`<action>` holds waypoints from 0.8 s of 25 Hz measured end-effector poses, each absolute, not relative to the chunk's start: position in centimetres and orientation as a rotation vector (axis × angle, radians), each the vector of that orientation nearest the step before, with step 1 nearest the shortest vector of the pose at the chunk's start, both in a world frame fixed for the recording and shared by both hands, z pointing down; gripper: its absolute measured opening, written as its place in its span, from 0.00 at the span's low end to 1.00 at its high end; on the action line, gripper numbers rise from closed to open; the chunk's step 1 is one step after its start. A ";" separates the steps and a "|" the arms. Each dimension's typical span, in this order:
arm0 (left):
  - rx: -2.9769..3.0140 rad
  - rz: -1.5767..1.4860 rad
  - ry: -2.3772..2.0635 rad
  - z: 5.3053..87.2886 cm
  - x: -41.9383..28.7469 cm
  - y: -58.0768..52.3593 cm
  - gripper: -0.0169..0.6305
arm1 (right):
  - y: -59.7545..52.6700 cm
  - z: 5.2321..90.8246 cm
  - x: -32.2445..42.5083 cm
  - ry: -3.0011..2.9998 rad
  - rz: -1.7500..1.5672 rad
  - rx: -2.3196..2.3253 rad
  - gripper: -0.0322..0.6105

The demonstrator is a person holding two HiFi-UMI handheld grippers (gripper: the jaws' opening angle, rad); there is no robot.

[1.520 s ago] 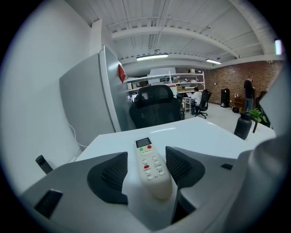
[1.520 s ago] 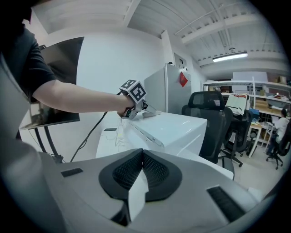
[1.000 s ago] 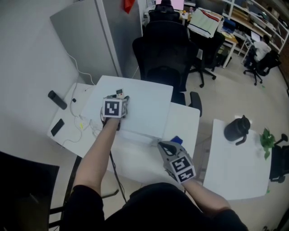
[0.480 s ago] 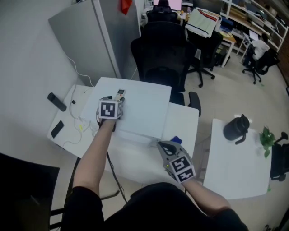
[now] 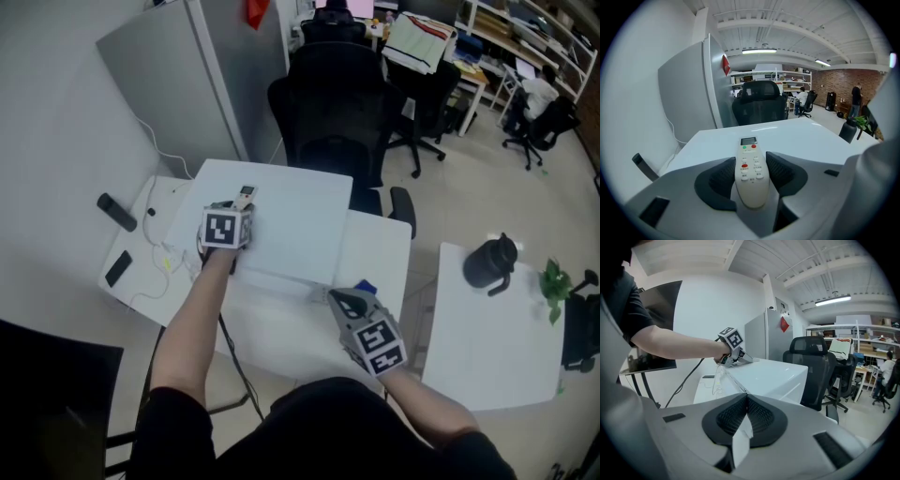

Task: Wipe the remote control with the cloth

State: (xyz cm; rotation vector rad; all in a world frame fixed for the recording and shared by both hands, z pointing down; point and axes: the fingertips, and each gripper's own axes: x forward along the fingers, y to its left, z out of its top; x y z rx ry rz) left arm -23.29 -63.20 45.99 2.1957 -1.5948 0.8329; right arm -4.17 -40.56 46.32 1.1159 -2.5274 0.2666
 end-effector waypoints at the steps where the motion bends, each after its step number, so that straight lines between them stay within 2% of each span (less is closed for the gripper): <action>1: 2.210 0.834 -1.602 45.7 -23.2 -62.9 0.33 | -40.6 46.3 -3.9 -2.524 0.272 1.129 0.06; 10: 2.464 0.700 -1.666 39.8 -22.1 -56.7 0.33 | -42.9 50.6 2.5 -2.351 0.286 1.236 0.07; 16: 2.569 0.631 -1.659 38.3 -20.0 -48.4 0.33 | -42.7 61.9 6.2 -2.097 0.395 1.110 0.34; 20: 2.600 0.631 -1.674 38.4 -19.3 -44.0 0.33 | -42.9 67.7 6.5 -1.970 0.425 1.020 0.40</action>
